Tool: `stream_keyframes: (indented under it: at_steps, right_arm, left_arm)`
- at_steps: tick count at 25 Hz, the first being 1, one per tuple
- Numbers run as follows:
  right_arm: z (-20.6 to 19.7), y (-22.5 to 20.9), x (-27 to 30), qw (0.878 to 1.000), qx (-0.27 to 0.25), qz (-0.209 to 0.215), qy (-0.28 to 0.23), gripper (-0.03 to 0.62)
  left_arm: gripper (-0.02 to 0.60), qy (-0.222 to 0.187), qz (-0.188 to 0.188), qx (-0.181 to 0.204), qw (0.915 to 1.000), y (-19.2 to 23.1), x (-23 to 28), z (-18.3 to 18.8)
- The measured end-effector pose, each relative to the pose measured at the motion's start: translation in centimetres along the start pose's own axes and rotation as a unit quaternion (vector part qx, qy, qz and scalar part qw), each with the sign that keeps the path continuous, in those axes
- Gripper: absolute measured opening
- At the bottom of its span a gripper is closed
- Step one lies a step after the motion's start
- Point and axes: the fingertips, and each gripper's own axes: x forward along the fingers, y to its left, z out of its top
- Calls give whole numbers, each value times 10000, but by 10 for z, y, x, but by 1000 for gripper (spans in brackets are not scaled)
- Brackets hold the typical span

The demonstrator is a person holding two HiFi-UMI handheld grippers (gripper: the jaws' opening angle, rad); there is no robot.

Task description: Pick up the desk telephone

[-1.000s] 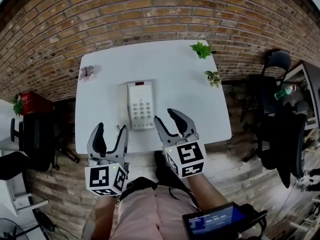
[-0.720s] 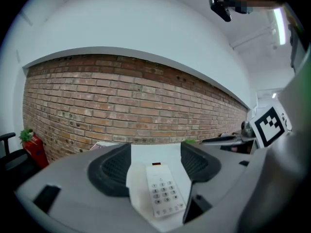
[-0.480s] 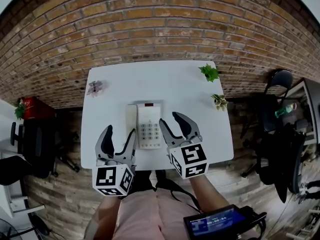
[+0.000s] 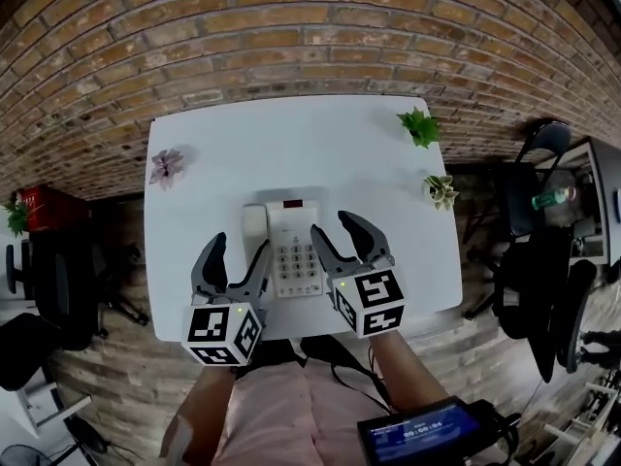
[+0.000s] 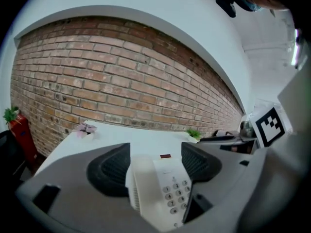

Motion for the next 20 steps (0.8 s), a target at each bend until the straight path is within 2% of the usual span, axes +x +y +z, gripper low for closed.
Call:
stream_keyframes:
  at_steps: [5, 7, 10, 14, 17, 20]
  right_arm:
    - [-31, -3, 25, 9983, 397, 98, 409, 226]
    - [-46, -2, 33, 9964, 583, 201, 590, 262]
    - [-67, -1, 44, 9931, 743, 317, 851, 281]
    - [-84, 4, 56, 9883, 846, 522, 1155, 291]
    - [-90, 9, 63, 9848, 971, 636, 1295, 304]
    - [-92, 9, 66, 9820, 1101, 727, 1351, 314]
  left_arm:
    - [357, 492, -217, -228, 9983, 14, 29, -31]
    - [370, 694, -367, -318, 9964, 14, 37, -45]
    - [390, 1001, -532, -549, 9920, 16, 48, -66]
    - [396, 1283, -652, -1048, 9840, 23, 61, -81]
    - [400, 1409, -721, -1201, 9801, 28, 67, -86]
    - [411, 1529, -941, -1351, 9744, 26, 73, -90]
